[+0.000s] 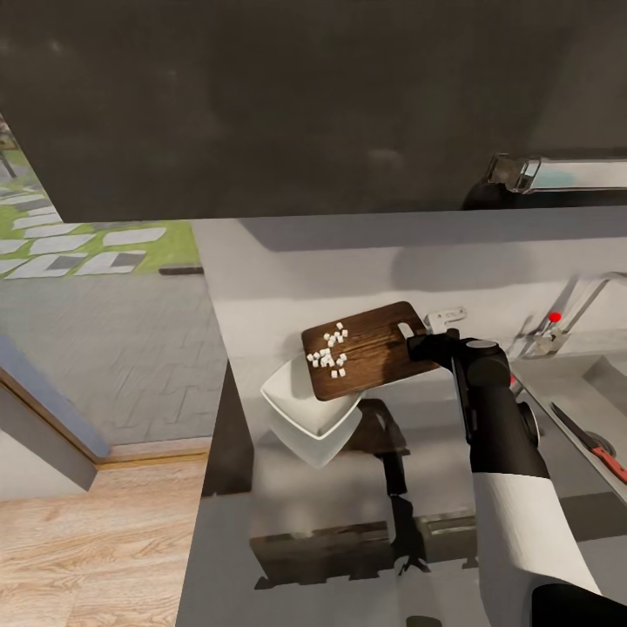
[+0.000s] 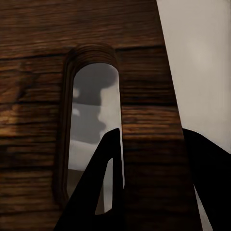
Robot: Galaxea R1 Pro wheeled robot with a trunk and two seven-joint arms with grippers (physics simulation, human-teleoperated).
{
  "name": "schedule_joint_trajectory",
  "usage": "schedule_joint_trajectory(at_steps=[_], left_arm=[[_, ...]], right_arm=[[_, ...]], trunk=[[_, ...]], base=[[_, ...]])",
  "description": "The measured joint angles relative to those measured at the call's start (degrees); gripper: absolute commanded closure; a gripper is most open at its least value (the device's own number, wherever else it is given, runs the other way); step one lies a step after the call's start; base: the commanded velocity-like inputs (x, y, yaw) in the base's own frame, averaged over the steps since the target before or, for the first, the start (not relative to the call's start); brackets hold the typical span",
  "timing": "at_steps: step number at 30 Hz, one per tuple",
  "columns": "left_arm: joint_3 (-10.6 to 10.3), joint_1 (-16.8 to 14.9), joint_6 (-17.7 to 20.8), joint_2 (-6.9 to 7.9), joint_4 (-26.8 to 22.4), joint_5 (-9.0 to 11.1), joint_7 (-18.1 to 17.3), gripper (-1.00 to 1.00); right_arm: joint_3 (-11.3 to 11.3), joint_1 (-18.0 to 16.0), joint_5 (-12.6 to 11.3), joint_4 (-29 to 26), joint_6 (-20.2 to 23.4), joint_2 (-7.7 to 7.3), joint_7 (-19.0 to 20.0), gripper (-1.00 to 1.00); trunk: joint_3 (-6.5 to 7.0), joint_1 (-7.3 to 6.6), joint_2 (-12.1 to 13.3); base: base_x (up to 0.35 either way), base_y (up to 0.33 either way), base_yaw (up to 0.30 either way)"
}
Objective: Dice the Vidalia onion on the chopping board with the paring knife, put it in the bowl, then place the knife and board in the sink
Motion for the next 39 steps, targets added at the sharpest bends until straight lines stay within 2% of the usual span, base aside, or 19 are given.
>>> schedule_joint_trajectory(at_steps=[39], left_arm=[[0.00, 0.00, 0.00, 0.00, 0.07, 0.02, -0.01, -1.00]], right_arm=[[0.33, 0.00, -0.17, 1.43, -1.48, 0.64, -3.38, 1.00]], trunk=[[0.00, 0.00, 0.00]], base=[[0.000, 0.000, 0.000]])
